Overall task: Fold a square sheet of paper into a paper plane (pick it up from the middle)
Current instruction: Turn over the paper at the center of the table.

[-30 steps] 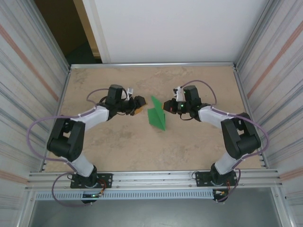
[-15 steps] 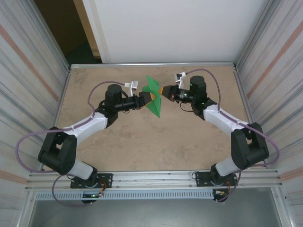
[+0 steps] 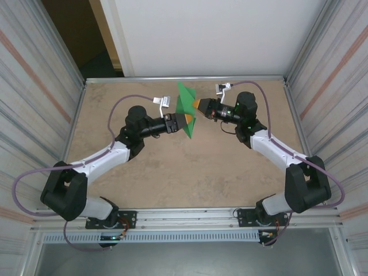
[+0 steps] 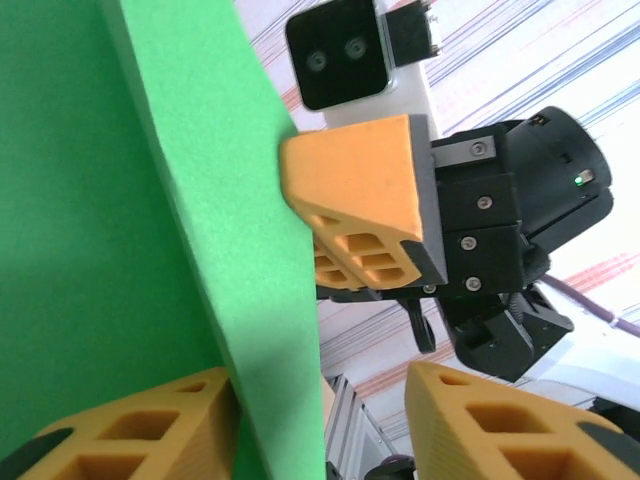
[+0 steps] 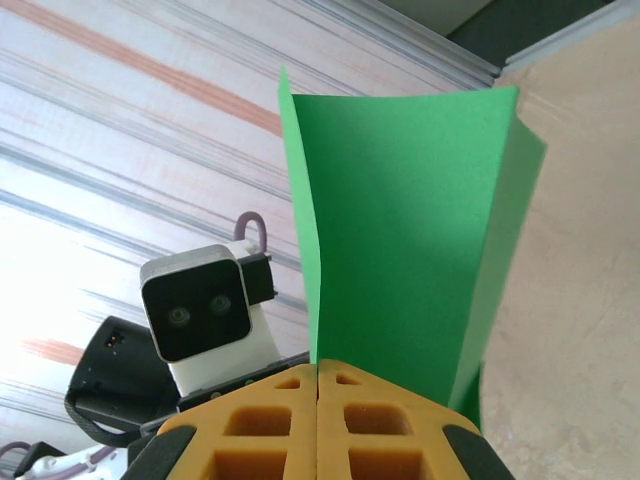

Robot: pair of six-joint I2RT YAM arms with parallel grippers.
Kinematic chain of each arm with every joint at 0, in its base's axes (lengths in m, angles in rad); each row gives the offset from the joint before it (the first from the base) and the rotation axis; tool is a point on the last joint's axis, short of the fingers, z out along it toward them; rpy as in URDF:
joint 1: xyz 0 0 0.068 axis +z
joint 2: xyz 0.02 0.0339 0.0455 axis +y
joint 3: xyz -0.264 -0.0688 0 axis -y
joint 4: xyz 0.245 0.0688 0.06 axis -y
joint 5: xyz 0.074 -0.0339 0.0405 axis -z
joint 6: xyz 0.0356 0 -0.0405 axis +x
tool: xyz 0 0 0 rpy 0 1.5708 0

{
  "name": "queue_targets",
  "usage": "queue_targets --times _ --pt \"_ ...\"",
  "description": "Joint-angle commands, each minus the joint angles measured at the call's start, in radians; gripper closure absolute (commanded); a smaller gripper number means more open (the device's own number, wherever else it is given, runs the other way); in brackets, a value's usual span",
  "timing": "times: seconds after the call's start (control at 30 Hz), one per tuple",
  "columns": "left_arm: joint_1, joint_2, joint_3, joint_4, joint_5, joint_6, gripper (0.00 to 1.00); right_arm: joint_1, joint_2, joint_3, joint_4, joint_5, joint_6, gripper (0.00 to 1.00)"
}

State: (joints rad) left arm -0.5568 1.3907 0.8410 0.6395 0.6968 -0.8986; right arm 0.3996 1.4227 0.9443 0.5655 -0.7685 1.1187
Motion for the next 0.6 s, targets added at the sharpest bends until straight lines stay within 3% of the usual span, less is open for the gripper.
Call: queue_targets --times 0.0,0.23,0.4,0.57 --pt "0.001 -0.016 -0.005 0.084 0.01 -0.014 0.57 0.002 -0.041 -0.013 0.056 -0.027 0.033 0.94" --pt "0.001 0.017 -0.002 0.174 0.015 -0.075 0.69 -0.004 -0.051 -0.019 0.062 -0.032 0.038 0.94" --pt "0.0 0.044 0.011 0.193 0.015 -0.089 0.82 -0.009 -0.056 -0.027 0.063 -0.032 0.029 0.91" --pt "0.014 0.053 0.017 0.11 -0.01 -0.048 0.9 -0.028 -0.069 -0.009 -0.05 -0.007 -0.023 0.74"
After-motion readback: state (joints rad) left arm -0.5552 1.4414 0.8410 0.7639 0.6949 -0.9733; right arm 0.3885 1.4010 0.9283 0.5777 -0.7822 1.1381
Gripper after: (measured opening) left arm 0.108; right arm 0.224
